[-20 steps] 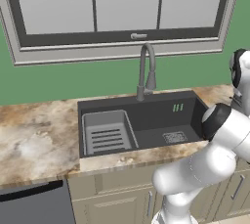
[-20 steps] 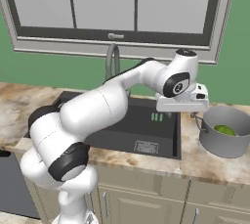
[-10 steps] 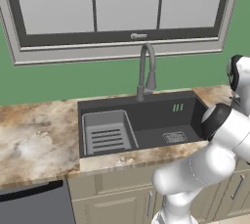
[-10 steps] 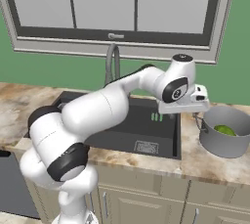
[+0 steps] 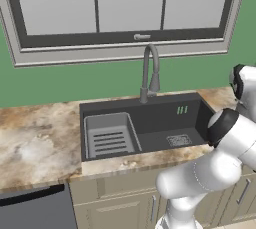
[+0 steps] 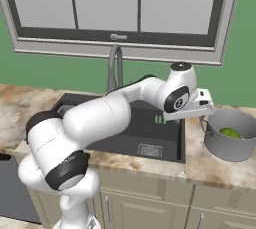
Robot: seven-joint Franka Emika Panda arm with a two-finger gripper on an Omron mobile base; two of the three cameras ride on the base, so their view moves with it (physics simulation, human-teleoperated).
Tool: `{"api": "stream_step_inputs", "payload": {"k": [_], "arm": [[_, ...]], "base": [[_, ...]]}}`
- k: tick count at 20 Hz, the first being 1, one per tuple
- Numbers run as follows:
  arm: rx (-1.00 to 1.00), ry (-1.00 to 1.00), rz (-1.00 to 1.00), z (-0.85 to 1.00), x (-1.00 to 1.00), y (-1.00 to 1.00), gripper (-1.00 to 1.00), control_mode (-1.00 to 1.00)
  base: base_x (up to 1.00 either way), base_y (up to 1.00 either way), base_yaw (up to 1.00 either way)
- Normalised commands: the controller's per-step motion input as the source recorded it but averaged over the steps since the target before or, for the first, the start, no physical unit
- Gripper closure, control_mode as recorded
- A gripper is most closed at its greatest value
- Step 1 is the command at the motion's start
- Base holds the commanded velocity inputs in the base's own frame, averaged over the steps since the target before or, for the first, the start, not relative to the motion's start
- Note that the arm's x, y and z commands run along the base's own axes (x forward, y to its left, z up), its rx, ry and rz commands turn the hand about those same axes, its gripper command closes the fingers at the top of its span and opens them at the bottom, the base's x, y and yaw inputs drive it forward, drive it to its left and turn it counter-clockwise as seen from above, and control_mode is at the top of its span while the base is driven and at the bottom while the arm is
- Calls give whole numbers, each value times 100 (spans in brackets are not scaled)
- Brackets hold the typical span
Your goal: Dump the lettuce from the pot into the sink. Then turn on the water and wash the lettuce. Then turn off the water and put the lettuce back in the pot.
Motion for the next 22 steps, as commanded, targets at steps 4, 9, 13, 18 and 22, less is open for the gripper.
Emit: {"api": "stream_step_inputs", "payload": {"k": [4,9,13,18,22], "arm": [[0,0,3,-2,21,-11,-100,-100],[0,0,4,-7,18,-19,-100,-100],[0,0,3,-14,18,-20,-100,-100],[0,0,3,-16,21,-11,-100,-100],[0,0,4,-18,30,-1,-100,-100]], "base": [[0,0,0],[0,0,0],[0,0,0],[0,0,0],[0,0,0]]}}
